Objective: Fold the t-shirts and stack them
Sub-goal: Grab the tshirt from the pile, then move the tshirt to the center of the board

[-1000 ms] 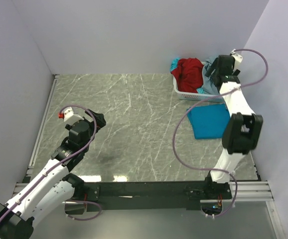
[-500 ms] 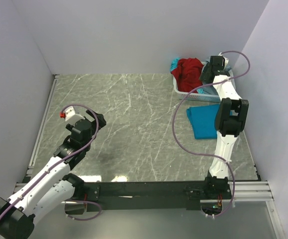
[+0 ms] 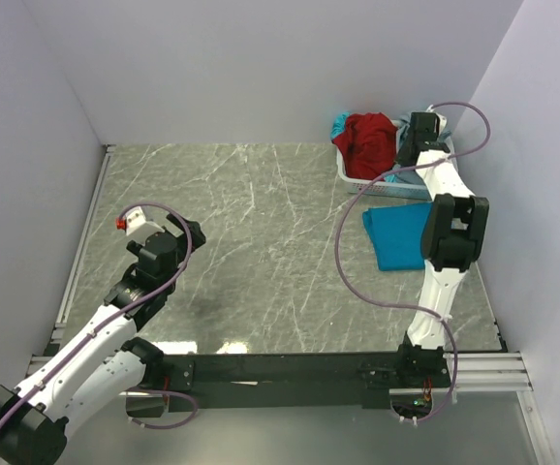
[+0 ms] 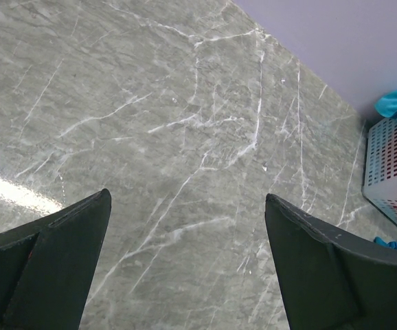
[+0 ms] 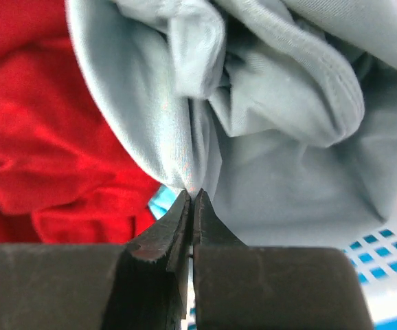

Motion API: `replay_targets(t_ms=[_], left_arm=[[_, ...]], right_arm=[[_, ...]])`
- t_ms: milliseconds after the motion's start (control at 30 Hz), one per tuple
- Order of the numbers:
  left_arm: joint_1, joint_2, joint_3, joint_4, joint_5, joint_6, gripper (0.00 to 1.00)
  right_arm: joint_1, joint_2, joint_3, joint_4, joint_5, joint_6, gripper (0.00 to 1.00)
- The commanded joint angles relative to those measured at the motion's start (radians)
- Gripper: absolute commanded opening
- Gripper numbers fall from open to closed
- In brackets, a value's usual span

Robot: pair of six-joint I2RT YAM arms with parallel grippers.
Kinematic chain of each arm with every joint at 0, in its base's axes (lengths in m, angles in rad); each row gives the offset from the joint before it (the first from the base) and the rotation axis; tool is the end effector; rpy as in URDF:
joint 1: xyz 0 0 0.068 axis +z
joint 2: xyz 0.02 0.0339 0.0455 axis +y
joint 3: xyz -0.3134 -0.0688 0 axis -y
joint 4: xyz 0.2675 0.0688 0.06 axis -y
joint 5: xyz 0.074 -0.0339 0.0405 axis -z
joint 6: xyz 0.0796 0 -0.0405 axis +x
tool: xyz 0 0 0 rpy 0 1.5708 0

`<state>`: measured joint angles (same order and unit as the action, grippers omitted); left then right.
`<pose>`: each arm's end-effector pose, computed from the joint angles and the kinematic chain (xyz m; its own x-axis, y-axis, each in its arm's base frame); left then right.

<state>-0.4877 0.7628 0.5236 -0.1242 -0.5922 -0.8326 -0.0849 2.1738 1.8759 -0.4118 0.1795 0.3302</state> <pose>0.1961 -0.0537 0.2752 -0.1580 -0.6109 -0.7758 -0.2808 0.7810 -0.5579 0.5833 -0.0639 0.2512 -0.5434 0.3664 -0.7553 0.4171 0.8986 0.1359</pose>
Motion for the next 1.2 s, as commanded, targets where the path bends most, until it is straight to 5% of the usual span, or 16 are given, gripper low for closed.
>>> replay_targets(t_ms=[0,333,700,967,1167], left_arm=[[0.005,-0.022,0.006,0.012,-0.017,0.01,0.99],[0.006,-0.045,0.004,0.008,-0.011,0.007,0.99],[0.006,-0.063,0.01,-0.005,0.02,-0.003,0.99],[0.006,-0.071,0.021,-0.04,0.016,-0.028,0.99],[0.006,-0.089,0.053,-0.104,0.046,-0.074,0.99]], right_arm=[[-0.009,-0.161,-0.067,0.108,-0.006,-0.02,0.0],[-0.006,-0.534,-0.31,0.337,-0.176,-0.003,0.0],[0.053,-0.678,-0.054,0.268,-0.262,-0.052,0.0],[0.358,-0.74,0.083,0.211,-0.245,-0.161,0.0],[0.534,-0.701,0.138,0.287,-0.419,-0.077,0.0]])
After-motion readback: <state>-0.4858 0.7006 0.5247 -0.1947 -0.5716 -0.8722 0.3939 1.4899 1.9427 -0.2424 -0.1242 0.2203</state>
